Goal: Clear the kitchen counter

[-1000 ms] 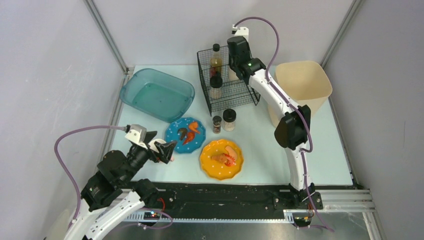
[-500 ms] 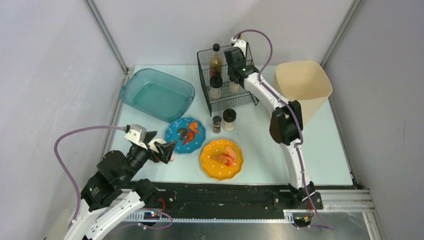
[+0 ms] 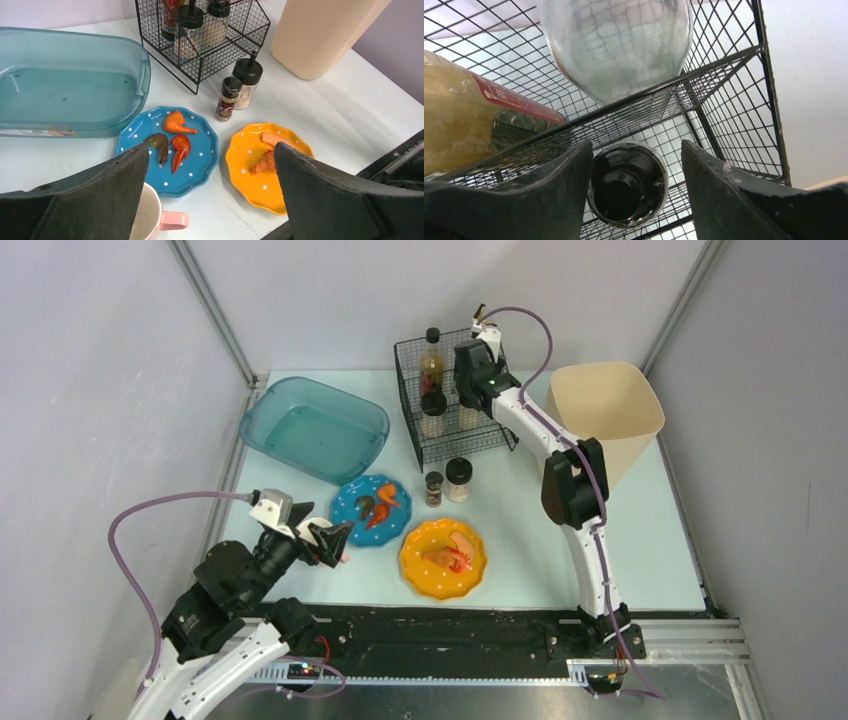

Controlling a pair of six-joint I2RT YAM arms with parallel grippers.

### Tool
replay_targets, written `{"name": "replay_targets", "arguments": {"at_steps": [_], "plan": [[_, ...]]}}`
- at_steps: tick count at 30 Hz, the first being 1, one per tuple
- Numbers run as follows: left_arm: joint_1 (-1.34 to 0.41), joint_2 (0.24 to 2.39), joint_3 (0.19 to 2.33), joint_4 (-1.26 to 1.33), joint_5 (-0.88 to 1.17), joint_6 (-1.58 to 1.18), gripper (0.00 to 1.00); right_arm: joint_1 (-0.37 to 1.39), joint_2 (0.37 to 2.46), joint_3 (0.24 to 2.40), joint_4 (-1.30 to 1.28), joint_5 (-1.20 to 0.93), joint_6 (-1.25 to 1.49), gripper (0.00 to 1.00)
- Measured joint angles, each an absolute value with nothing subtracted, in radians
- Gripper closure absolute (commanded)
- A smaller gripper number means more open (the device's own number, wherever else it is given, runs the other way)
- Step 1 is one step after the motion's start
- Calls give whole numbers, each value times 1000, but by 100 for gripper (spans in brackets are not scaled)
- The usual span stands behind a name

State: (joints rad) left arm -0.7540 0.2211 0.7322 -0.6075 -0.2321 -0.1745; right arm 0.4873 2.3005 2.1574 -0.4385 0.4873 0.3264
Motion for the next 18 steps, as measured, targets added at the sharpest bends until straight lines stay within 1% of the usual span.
{"name": "replay_targets", "arguments": {"at_steps": [4, 13, 18], "plan": [[-754, 221, 732, -607, -233, -175, 2, 487, 2256, 2094, -421, 480, 337, 27], [-754, 221, 732, -607, -233, -175, 2, 519, 2000, 1996, -462, 489, 316, 19], [-754, 221, 732, -608, -233, -175, 2, 604, 1821, 1845, -459, 524, 297, 19]]}}
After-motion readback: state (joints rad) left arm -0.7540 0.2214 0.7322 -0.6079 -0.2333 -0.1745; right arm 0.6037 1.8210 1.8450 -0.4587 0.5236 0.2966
